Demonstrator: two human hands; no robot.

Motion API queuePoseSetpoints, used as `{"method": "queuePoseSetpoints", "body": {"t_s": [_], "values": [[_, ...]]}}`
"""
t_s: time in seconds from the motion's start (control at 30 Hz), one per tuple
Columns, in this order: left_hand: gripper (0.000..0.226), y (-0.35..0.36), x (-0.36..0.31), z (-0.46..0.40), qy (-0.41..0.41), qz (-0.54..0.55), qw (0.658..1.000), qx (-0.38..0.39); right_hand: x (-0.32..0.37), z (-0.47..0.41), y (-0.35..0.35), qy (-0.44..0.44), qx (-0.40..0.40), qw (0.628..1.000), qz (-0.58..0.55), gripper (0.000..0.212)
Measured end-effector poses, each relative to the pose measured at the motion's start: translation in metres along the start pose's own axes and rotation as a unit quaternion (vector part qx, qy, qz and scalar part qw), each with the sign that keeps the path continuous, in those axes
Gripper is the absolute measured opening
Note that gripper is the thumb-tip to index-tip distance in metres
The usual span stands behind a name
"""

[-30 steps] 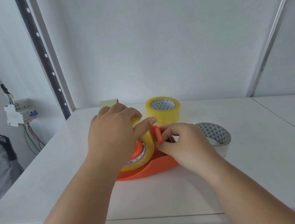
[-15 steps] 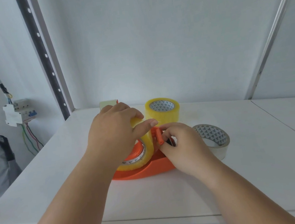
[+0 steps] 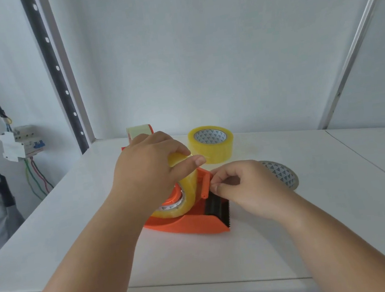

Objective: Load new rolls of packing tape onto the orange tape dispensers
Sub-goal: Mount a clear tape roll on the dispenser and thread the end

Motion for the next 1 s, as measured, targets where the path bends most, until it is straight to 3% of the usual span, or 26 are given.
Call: {"method": "queuePoseSetpoints", "body": {"t_s": [0.07, 0.3, 0.7, 0.8, 1.0], "values": [[0.07, 0.0, 0.003, 0.001, -0.015, 0.003, 1.0, -0.001, 0.0, 0.002, 0.001, -0.008, 0.0, 1.0, -0.019, 0.011], [0.065, -0.002, 0.012, 0.003, -0.043, 0.047, 0.998, -0.012, 0.0, 0.005, 0.002, -0.016, -0.034, 0.999, -0.032, 0.015], [0.07, 0.001, 0.001, 0.0, -0.028, 0.002, 1.0, -0.008, -0.008, 0.007, 0.004, 0.023, -0.071, 0.993, -0.095, 0.011], [0.072, 0.001, -0.001, 0.0, -0.022, -0.009, 1.0, -0.003, -0.009, 0.005, 0.001, 0.038, -0.077, 0.995, -0.057, 0.019], [0.074, 0.003, -0.009, -0.002, -0.01, -0.015, 1.0, 0.002, 0.004, 0.004, 0.005, 0.019, -0.04, 0.991, 0.129, 0.019]]}}
Point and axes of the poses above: each hand's wrist, its own z-axis away from the middle knuckle, its own y-axis out of the palm, x = y × z, the point moved 10 cm from there along -z, towards the middle knuckle, and after that the axes turned 2 degrees about x, right-handed, at the moved point
